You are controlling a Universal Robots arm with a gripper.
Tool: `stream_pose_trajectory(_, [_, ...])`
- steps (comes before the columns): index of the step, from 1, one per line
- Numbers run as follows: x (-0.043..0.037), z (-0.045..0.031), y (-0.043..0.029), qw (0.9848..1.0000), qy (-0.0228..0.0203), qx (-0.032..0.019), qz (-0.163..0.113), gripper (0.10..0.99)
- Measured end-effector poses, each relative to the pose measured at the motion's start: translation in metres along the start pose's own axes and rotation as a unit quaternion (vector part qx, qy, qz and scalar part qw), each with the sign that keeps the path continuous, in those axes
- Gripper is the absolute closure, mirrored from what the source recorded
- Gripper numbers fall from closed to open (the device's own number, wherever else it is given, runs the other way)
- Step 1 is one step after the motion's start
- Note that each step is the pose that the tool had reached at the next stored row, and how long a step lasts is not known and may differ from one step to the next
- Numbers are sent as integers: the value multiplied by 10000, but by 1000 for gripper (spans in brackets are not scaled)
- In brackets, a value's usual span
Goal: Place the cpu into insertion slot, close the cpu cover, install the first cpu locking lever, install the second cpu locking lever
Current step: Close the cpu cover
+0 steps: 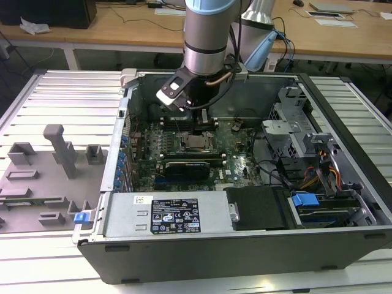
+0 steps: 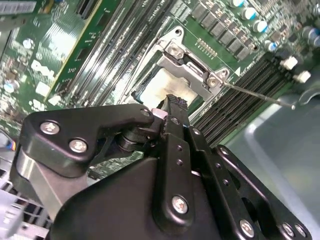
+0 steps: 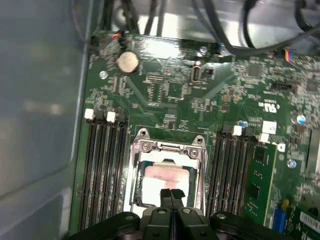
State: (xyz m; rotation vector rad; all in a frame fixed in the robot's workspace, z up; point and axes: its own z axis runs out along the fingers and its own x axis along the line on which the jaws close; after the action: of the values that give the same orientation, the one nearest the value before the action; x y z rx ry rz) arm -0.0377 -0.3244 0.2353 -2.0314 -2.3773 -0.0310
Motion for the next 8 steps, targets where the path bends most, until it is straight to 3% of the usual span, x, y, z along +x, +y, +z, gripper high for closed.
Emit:
stream_pose_trajectory(3, [0, 1, 0, 9994, 2, 8, -349, 980])
stream_pose_trajectory(6, [0, 2, 0, 9963, 5, 20, -863, 980])
stream_pose_trajectory(8, [0, 2, 0, 9946, 6, 25, -1039, 980])
